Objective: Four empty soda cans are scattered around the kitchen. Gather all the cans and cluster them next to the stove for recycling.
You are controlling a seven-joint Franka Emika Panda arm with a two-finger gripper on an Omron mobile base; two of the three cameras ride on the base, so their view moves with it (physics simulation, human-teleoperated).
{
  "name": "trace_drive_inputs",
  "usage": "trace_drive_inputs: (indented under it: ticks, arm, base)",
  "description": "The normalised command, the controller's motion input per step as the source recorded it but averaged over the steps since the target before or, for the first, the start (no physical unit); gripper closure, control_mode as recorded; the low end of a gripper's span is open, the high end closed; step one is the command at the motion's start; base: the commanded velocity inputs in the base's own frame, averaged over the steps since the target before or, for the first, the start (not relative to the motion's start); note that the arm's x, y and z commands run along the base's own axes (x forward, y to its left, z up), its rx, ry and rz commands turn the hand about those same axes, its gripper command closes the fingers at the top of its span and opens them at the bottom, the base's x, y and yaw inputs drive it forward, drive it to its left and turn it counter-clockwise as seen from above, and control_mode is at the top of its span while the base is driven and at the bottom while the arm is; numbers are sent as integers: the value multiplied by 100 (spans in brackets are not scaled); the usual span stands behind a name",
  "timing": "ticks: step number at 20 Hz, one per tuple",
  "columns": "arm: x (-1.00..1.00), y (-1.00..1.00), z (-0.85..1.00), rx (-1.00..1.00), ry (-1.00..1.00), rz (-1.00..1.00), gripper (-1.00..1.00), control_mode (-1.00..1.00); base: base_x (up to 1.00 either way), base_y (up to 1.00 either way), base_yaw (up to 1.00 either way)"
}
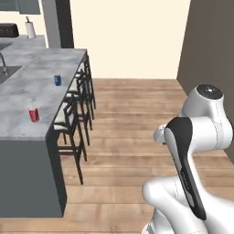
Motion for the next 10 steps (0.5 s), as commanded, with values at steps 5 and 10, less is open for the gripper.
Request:
trace_drive_inputs:
  ticks: [5, 10]
  arm:
    - [0, 0, 0, 0, 0, 0, -100, 100]
    - [0, 0, 0, 0, 0, 0, -100, 100]
  base:
    - [71, -58, 9]
    - [67, -61, 9]
